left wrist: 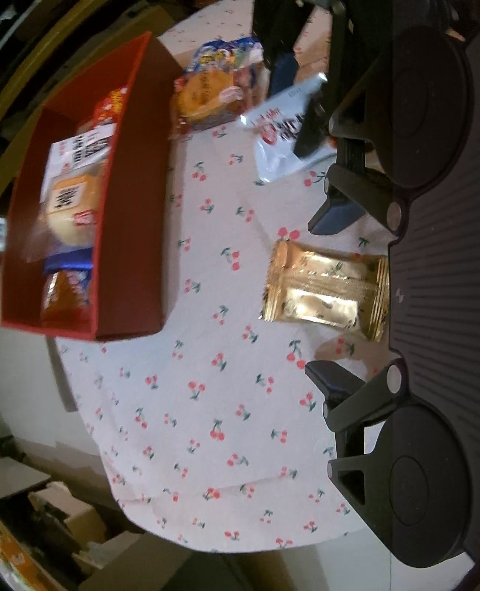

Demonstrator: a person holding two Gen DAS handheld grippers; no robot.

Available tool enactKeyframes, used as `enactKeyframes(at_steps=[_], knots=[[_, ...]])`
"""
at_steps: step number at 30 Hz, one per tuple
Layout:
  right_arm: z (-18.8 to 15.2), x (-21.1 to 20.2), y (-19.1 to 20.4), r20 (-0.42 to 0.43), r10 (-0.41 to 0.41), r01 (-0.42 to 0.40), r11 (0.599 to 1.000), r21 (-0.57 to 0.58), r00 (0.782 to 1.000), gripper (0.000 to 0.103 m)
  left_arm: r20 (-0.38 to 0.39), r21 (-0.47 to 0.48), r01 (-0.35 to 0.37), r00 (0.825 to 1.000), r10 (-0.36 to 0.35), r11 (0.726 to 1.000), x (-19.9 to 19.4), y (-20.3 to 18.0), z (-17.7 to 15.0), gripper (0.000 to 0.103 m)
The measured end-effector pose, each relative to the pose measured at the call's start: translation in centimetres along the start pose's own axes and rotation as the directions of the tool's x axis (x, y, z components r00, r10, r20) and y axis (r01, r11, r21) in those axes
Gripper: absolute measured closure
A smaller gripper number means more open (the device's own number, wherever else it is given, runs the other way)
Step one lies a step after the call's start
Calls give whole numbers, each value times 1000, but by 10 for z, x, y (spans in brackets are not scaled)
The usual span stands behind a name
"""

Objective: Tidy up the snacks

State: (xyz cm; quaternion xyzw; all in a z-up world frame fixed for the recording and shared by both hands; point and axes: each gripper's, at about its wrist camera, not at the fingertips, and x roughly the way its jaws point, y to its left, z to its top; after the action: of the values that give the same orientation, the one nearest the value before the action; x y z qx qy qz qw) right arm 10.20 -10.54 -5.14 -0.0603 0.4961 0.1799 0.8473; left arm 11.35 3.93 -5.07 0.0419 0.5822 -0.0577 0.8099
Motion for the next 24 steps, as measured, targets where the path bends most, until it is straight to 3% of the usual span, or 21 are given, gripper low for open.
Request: enactKeyframes(at_steps=[3, 8, 13, 17, 21, 22, 24], knots=[[0, -7, -8, 17, 5, -5, 1000, 15, 1000, 60, -14, 12, -14, 1000, 14, 1000, 6, -5, -1, 32], [1, -4, -20, 0, 46, -46, 996, 73, 999, 58, -7, 22, -9, 1000, 9, 1000, 3, -10, -1, 43], [4, -6, -26, 4, 37, -38, 994, 107, 999, 43, -4, 21, 0, 1000, 1, 1000, 1, -10, -1, 52], [2, -4, -14, -9, 41, -41, 998, 42, 999, 20, -8, 22, 6, 1000, -6, 1000, 0, -9, -2, 51], [-2, 10, -3, -40, -15, 13, 999, -35, 999, 20, -5, 38, -3, 1000, 4, 999, 0, -13, -3, 44], [-4, 14, -2, -51, -35, 32, 998, -53, 998, 21, -7, 43, -9, 1000, 9, 999, 2, -14, -3, 35], [-7, 12, -4, -36, -13, 11, 998, -56, 999, 31, -9, 55, -22, 1000, 23, 998, 4, -16, -5, 32]])
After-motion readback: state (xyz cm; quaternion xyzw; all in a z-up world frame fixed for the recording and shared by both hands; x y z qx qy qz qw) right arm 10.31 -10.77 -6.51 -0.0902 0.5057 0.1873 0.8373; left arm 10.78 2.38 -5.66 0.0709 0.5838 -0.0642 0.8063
